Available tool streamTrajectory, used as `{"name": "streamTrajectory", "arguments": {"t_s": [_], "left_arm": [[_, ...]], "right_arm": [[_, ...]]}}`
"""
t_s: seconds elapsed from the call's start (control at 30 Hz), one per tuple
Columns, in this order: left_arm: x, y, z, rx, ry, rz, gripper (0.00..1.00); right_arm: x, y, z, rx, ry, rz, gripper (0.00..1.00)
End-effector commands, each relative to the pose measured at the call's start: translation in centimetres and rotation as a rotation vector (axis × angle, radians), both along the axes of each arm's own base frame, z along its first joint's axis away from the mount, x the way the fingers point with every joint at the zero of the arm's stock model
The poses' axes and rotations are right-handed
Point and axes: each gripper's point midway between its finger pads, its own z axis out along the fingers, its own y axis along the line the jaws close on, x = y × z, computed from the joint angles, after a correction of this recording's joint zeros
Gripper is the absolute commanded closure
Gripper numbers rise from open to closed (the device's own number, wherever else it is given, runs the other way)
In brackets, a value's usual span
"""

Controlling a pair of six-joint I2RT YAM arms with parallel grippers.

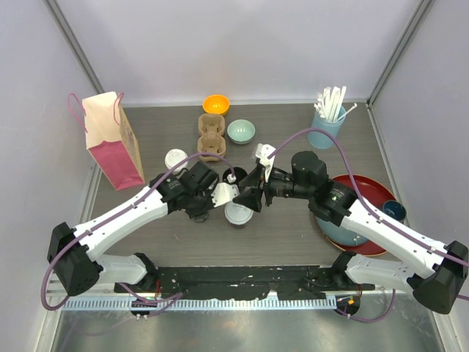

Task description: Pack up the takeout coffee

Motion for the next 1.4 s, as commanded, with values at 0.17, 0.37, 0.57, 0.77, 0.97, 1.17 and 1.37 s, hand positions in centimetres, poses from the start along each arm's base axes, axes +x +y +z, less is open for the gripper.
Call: {"name": "streamTrajectory", "arguments": {"t_s": [0.17, 0.37, 0.57, 0.77, 0.97, 1.17, 1.37], "left_arm": [[-0.4, -0.6, -1.5, 0.001, 0.05, 0.0, 1.0], [-0.4, -1.0, -0.2, -0.042, 0.032, 0.01, 1.0], [-0.1, -1.3, 2.1, -0.117, -0.032, 0.013, 1.0], [-1.1, -1.6, 1.7, -0.145, 0.0, -0.021, 1.0], [-1.7, -1.6, 0.3, -0.125, 0.034, -0.051, 1.0], [-1.5, -1.4, -1.0, -0.079, 0.048, -0.052, 1.0], [-0.8, -1.5, -0.9, -0.071, 0.023, -0.046, 1.0]], "right_arm": [[-0.1, -0.2, 1.8, 0.052, -0.04, -0.006, 0.38], [0.0, -0.2, 1.6, 0.047, -0.042, -0.011, 0.38], [0.1, -0.2, 1.9, 0.044, -0.046, -0.01, 0.38], [0.2, -0.2, 2.1, 0.041, -0.05, -0.013, 0.37], [0.1, -0.2, 2.2, 0.042, -0.048, -0.009, 0.37], [0.1, -0.2, 2.2, 0.039, -0.046, -0.006, 0.37], [-0.1, -0.2, 2.2, 0.036, -0.044, 0.002, 0.37]]}}
